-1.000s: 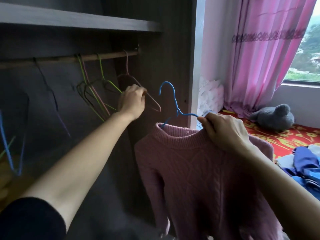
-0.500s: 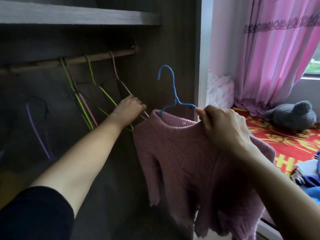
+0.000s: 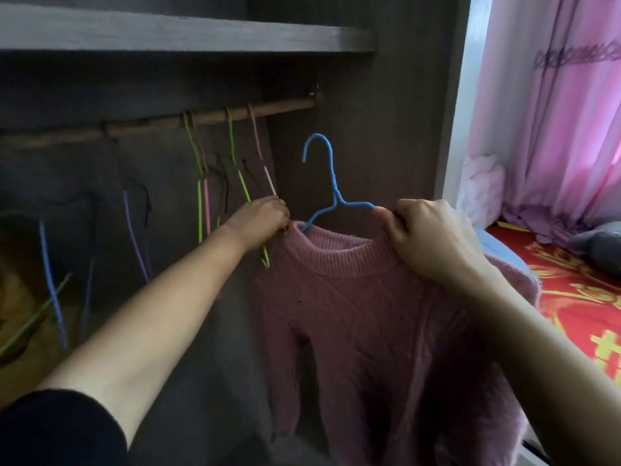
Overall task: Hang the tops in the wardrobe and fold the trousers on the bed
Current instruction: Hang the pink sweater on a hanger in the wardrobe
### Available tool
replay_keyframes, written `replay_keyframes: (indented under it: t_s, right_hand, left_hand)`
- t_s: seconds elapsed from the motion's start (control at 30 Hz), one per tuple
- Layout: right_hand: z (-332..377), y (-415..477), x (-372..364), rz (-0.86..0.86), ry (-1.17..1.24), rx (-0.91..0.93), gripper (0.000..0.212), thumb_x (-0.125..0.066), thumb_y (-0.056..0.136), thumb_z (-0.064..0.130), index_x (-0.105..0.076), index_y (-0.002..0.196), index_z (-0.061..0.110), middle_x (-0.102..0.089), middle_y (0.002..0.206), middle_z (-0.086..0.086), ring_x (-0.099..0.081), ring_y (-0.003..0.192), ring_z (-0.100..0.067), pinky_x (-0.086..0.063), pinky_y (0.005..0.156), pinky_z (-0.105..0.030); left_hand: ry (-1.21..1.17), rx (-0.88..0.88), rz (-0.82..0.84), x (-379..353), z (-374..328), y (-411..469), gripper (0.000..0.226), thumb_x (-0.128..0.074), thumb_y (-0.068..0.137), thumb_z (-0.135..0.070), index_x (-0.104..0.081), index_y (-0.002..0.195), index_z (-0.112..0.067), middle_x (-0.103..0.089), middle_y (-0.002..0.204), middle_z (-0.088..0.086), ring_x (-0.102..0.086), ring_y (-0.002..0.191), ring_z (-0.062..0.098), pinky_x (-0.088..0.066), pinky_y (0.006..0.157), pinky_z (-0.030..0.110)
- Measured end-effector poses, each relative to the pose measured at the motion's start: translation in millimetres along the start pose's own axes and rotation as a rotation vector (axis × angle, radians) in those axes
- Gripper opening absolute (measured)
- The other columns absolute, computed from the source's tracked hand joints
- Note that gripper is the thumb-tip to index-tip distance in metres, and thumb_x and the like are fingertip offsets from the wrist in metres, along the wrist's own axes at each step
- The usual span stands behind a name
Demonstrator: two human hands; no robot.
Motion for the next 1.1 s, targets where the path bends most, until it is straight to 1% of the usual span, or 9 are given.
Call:
replay_keyframes:
  t_s: [0.17, 0.33, 0.5, 0.67, 0.8, 0.83, 0.93, 1.03, 1.1]
  right_hand:
    - [-20, -19, -12, 0.066, -0.030, -0.042, 0.052, -0.039, 0.099, 0.057, -0.045, 0.064, 0.019, -0.050, 0.065, 0.003, -0.056, 0.068, -0.030, -0.023, 0.047, -0.031]
    - [-36, -30, -22, 0.149, -0.111, -0.072, 0.048, -0.041, 0.100, 0.055, -0.056, 0.073, 0.018, -0.065, 0.079, -0.008, -0.062, 0.076, -0.036, -0.038, 0.057, -0.035]
    - [-23, -25, -27, 0.114, -0.176, -0.111, 0.047, -0.040, 0.100, 0.054, -0.063, 0.083, 0.017, -0.067, 0.087, -0.011, -0.064, 0.082, -0.039, -0.035, 0.061, -0.036]
    - [15, 27, -16, 0.019, -0.153, -0.114, 0.044, -0.044, 0.100, 0.049, -0.067, 0.090, 0.013, -0.068, 0.090, -0.016, -0.066, 0.086, -0.042, -0.034, 0.063, -0.036]
    - [38, 85, -19, 0.001, -0.112, -0.139, 0.033, -0.049, 0.098, 0.033, -0.068, 0.102, 0.006, -0.069, 0.101, -0.020, -0.065, 0.096, -0.043, -0.036, 0.068, -0.038]
    - [41, 100, -21, 0.002, -0.095, -0.151, 0.031, -0.049, 0.098, 0.029, -0.067, 0.105, 0.005, -0.068, 0.104, -0.021, -0.065, 0.099, -0.043, -0.036, 0.069, -0.038]
    - [41, 139, -24, -0.044, -0.031, -0.184, 0.025, -0.050, 0.099, 0.020, -0.066, 0.109, 0.003, -0.067, 0.109, -0.020, -0.063, 0.103, -0.042, -0.036, 0.072, -0.038]
    - [46, 167, -36, -0.045, -0.002, -0.163, 0.020, -0.049, 0.095, 0.008, -0.062, 0.109, 0.005, -0.067, 0.109, -0.019, -0.063, 0.102, -0.039, -0.037, 0.071, -0.039]
    - [54, 173, -61, 0.055, 0.027, -0.134, 0.022, -0.048, 0.094, 0.008, -0.063, 0.110, 0.007, -0.066, 0.109, -0.019, -0.063, 0.103, -0.038, -0.039, 0.073, -0.040]
  left_hand:
    - [0.005, -0.064, -0.039, -1, -8, -3, 0.027, -0.060, 0.091, -0.030, -0.074, 0.111, -0.018, -0.066, 0.103, 0.009, -0.056, 0.111, 0.028, -0.032, 0.103, 0.033]
    - [0.117, -0.026, 0.045, -11, -9, 1, 0.029, -0.053, 0.095, -0.032, -0.071, 0.117, -0.026, -0.064, 0.109, 0.006, -0.052, 0.117, 0.025, -0.025, 0.109, 0.031]
    - [0.166, -0.043, 0.072, -14, -3, -25, 0.026, -0.054, 0.093, -0.033, -0.073, 0.109, -0.026, -0.064, 0.105, 0.003, -0.054, 0.112, 0.026, -0.033, 0.100, 0.033]
    - [0.180, -0.115, -0.086, 10, -1, -60, 0.015, -0.066, 0.081, -0.031, -0.077, 0.085, -0.022, -0.065, 0.080, 0.004, -0.063, 0.083, 0.028, -0.047, 0.081, 0.037]
    - [0.108, -0.147, -0.200, 23, 1, -84, 0.013, -0.082, 0.071, -0.027, -0.078, 0.081, -0.019, -0.060, 0.069, 0.005, -0.063, 0.072, 0.028, -0.053, 0.073, 0.035]
    - [0.076, -0.154, -0.224, 25, 1, -90, 0.015, -0.083, 0.071, -0.027, -0.079, 0.082, -0.017, -0.060, 0.068, 0.005, -0.063, 0.071, 0.028, -0.054, 0.073, 0.035]
    - [-0.019, -0.123, -0.301, 32, 4, -102, 0.021, -0.068, 0.080, -0.031, -0.080, 0.085, -0.014, -0.065, 0.071, 0.006, -0.066, 0.073, 0.027, -0.057, 0.081, 0.039]
    - [-0.087, -0.059, -0.305, 31, 9, -104, 0.017, -0.083, 0.074, -0.019, -0.079, 0.088, -0.009, -0.069, 0.076, 0.010, -0.068, 0.079, 0.030, -0.053, 0.093, 0.051]
    - [-0.139, 0.004, -0.280, 25, 14, -102, 0.019, -0.083, 0.074, -0.014, -0.078, 0.091, -0.006, -0.070, 0.081, 0.012, -0.068, 0.085, 0.031, -0.048, 0.100, 0.052]
Point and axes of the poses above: each hand's wrist, its own y-axis towards the middle knuckle, its own x-axis out of the back of the hand, z = x × y, the point moved 10 cm from there along y, towards the middle knuckle
